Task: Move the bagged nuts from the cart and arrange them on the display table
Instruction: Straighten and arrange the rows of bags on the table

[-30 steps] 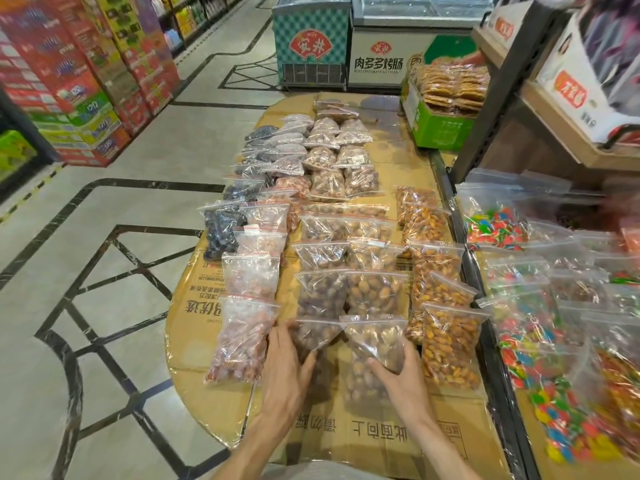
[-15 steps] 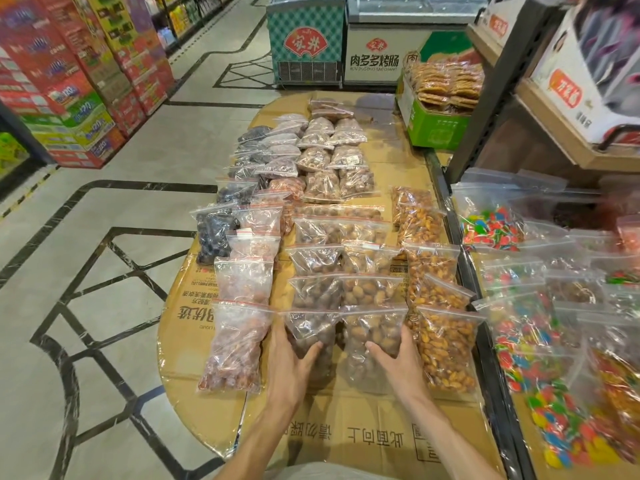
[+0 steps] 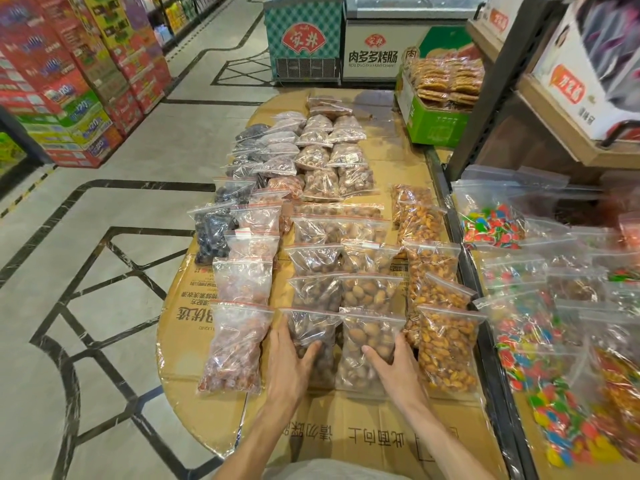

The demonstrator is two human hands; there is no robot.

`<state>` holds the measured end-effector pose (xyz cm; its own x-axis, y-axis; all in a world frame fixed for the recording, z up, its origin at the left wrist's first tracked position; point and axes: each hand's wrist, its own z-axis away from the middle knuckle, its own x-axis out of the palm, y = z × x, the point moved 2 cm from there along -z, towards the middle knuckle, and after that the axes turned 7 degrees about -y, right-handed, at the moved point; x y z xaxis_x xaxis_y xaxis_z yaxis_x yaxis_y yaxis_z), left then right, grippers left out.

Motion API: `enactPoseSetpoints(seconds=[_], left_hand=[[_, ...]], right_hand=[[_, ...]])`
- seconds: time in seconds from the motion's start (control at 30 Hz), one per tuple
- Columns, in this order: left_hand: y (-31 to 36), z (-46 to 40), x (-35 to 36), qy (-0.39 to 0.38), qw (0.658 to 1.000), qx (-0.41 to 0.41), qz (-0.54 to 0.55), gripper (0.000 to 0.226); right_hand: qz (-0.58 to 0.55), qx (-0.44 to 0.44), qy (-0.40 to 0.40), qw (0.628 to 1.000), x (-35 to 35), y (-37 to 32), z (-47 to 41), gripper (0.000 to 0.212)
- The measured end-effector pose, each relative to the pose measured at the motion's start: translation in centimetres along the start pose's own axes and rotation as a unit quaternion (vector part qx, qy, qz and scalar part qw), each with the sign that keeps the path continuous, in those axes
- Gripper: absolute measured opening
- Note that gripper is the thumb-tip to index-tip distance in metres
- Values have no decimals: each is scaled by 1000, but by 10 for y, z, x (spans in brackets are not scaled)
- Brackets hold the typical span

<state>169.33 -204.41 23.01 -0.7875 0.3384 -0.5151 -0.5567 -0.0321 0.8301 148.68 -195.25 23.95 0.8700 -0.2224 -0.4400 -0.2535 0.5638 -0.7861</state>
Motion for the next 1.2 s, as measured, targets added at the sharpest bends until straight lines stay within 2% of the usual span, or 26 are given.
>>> enactPoseSetpoints(seconds=[0.13, 0.23, 0.37, 0.53, 0.63, 0.8, 0.93, 1.07, 1.2], left_hand=[[-2, 0, 0, -6, 1000, -2, -1, 94], [-8, -4, 0, -29, 999, -12, 6, 107], [3, 3, -3, -20, 1000, -4, 11, 120], [41, 11, 2, 56, 994, 66, -60, 97], [68, 1, 15, 75, 984, 100, -126, 84], [123, -21, 53, 23, 981, 168, -97, 68], [168, -47, 89, -22, 976, 196, -86, 63], [207, -75, 121, -49, 979, 190, -61, 60], [238, -112, 147, -54, 983, 172, -39, 62]], right_hand=[[13, -2, 1, 1000, 2, -1, 1, 93], [4, 14, -6, 1000, 1, -5, 0, 101], [6, 10, -16, 1000, -9, -7, 0, 111], [31, -12, -3, 999, -31, -12, 1, 109], [54, -38, 22, 998, -52, -21, 0, 104], [60, -91, 50, 993, -99, -33, -23, 97], [55, -97, 66, 992, -144, -44, -49, 94], [31, -88, 71, 993, -180, -57, -86, 93], [72, -92, 72, 991, -208, -73, -135, 86]])
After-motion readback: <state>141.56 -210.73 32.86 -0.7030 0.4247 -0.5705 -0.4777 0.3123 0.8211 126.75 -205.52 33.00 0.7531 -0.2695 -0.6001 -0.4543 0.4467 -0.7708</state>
